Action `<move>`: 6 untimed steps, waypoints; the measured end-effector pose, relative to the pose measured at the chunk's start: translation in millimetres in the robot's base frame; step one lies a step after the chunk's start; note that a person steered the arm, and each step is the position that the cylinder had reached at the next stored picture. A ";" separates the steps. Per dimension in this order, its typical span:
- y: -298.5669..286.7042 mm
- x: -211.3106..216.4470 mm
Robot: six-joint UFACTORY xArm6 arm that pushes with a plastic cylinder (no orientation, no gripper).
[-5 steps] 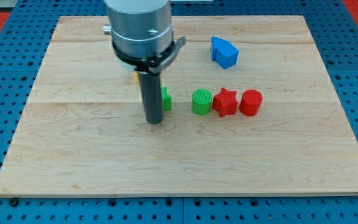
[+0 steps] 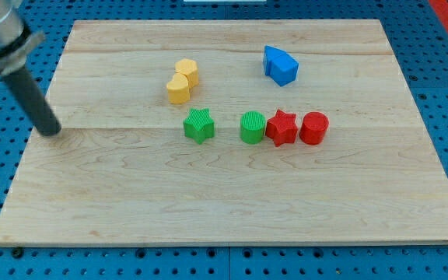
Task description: Point at the yellow heart
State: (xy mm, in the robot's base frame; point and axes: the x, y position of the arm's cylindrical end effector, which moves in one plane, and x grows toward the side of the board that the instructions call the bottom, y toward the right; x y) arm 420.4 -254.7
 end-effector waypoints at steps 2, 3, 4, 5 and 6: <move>135.6 -127.0; 228.6 -127.6; 235.8 -103.4; 233.8 -93.8; 180.4 -106.0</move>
